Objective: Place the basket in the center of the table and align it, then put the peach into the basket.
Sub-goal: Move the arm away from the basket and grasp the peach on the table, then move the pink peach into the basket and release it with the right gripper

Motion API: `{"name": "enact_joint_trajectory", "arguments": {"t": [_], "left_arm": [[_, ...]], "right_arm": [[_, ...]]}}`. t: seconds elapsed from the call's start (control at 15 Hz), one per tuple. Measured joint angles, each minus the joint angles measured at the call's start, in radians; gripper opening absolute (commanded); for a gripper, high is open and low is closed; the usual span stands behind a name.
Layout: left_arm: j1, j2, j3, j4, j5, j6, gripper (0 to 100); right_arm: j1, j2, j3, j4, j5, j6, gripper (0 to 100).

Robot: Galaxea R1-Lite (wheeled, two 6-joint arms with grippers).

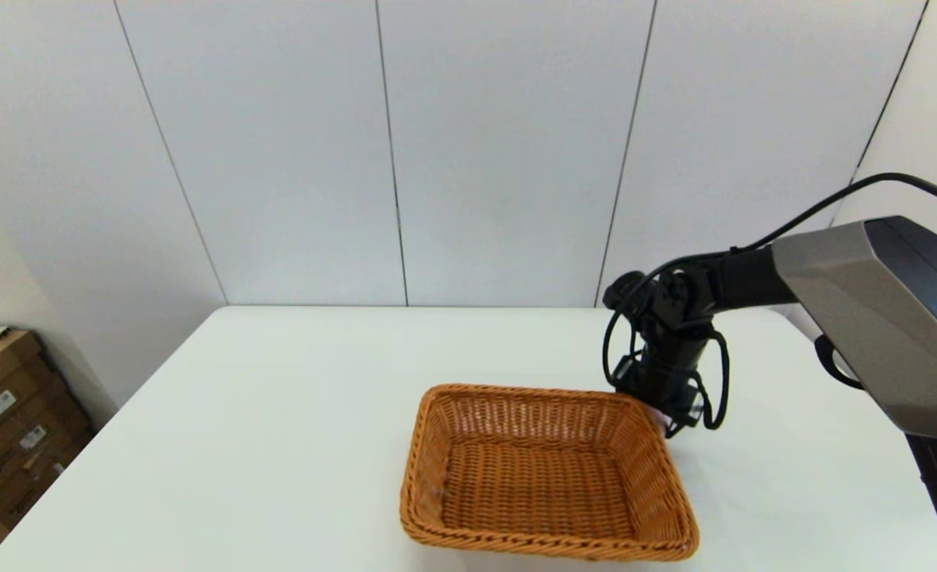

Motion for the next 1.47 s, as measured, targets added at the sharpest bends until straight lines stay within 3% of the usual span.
{"name": "enact_joint_trajectory", "arguments": {"t": [0.73,1.27,1.47], "left_arm": [[0.0,0.0,0.0,0.0,0.001,0.0,100],[0.0,0.0,0.0,0.0,0.001,0.001,100],[0.0,0.0,0.0,0.0,0.0,0.001,100]], "right_arm": [[-0.059,-0.045,-0.037,0.014,0.03,-0.009,0],[-0.129,-0.229,-0.109,0.142,0.056,-0.064,0],[-0.131,-0.358,-0.112,0.218,0.106,-0.113,0]]}}
